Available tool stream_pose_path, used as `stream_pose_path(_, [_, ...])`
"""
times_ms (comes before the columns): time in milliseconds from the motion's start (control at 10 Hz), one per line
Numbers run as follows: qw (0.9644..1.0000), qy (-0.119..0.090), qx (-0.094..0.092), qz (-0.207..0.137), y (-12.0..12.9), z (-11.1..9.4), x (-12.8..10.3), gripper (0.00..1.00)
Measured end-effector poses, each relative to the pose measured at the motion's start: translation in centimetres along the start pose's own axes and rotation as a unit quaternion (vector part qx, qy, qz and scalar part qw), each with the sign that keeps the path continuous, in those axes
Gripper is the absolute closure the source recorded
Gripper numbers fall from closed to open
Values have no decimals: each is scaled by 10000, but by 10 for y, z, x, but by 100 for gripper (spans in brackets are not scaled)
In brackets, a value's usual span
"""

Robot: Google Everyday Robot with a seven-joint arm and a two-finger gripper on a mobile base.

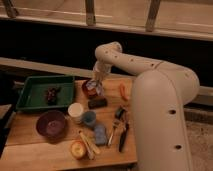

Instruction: Wipe red bowl with towel

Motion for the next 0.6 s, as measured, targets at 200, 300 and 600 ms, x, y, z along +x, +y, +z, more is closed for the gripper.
stream_pose_path(200, [9998, 97, 147, 17, -5, 14, -3, 100])
stream_pose_path(300, [9996, 186, 223, 21, -6, 23, -5, 100])
stream_pose_path(600, [9991, 311, 245, -131, 3, 40, -15, 100])
